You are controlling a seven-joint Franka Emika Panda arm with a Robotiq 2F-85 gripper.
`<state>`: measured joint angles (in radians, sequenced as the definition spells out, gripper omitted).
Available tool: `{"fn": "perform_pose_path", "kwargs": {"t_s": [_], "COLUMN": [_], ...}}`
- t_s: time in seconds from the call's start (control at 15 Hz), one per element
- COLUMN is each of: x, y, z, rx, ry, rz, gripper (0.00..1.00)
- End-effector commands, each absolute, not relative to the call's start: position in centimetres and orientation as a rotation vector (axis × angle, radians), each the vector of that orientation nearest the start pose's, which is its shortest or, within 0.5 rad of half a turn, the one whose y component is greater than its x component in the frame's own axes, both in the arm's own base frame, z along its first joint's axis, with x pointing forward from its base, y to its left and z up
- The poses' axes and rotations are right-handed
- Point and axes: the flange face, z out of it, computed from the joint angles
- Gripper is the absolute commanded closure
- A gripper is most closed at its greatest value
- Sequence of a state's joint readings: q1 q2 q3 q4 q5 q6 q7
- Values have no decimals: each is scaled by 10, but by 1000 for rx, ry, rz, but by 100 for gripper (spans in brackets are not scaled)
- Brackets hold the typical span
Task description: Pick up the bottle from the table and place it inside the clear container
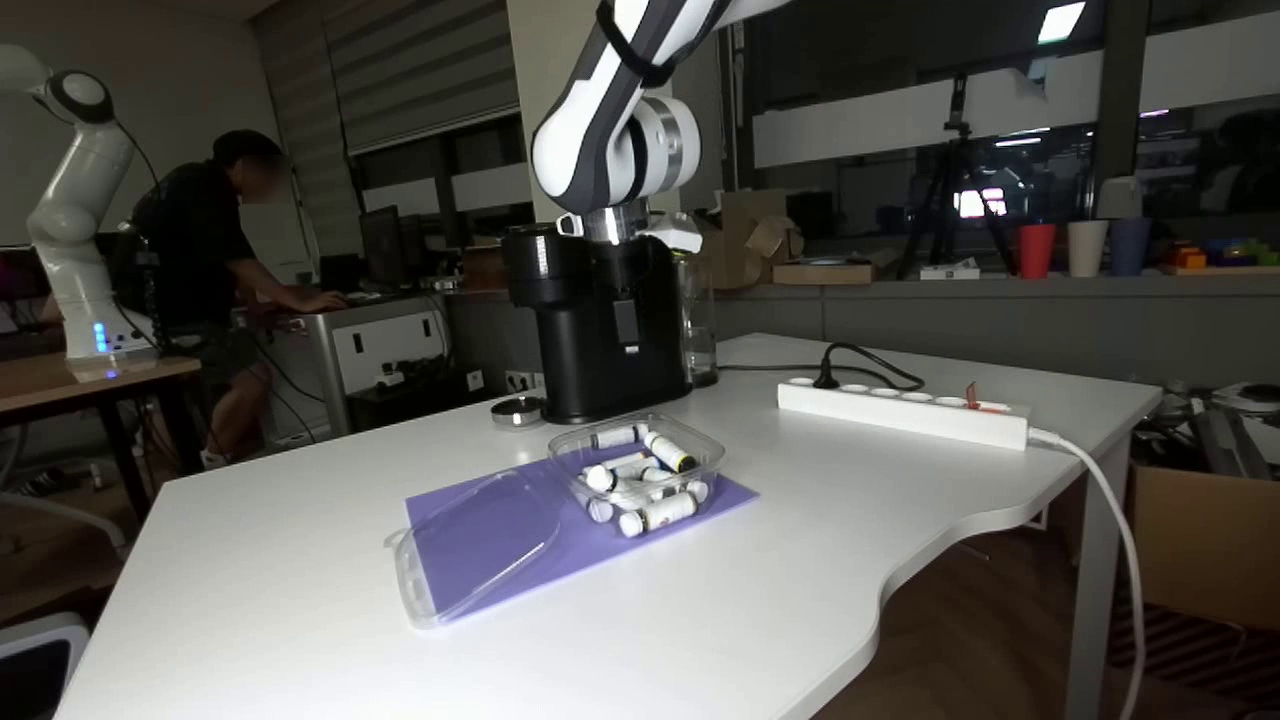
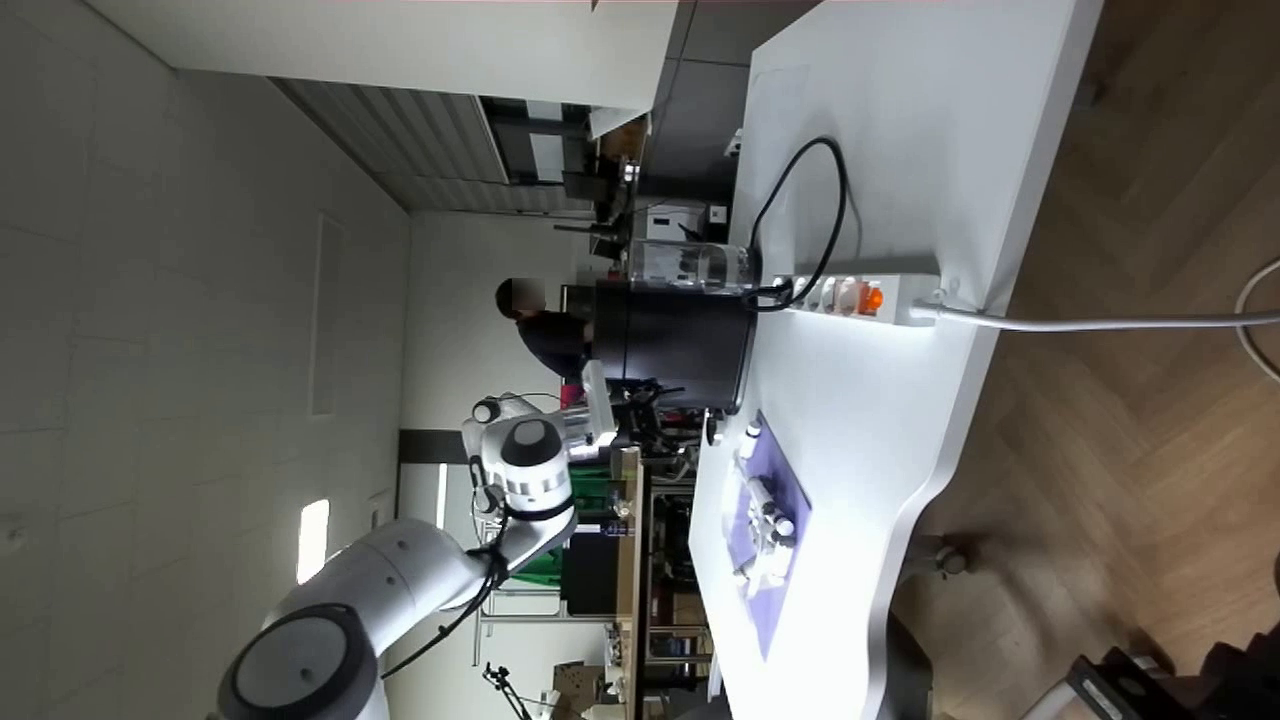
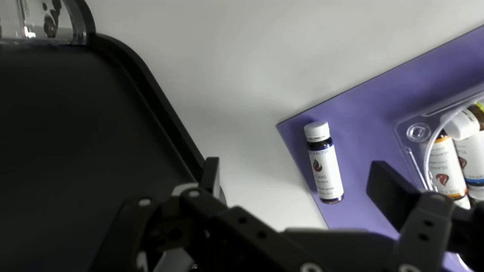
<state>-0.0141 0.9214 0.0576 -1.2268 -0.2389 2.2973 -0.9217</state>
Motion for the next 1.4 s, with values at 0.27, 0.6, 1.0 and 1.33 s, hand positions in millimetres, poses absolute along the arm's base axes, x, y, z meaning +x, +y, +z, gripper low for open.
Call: {"fn": "perform_pose_path", "kwargs": {"t_s": [0.27,0.6,1.0,1.33], "x": [801,799,796,795], "y": [44,48,48,46], "z": [179,159,144,142], "rx": [-2675,-2645,-2630,-2644], "ry": [-2029,-1987,-1906,-1850], "rz": [67,166,182,183], "gripper": [0,0,25,62]}}
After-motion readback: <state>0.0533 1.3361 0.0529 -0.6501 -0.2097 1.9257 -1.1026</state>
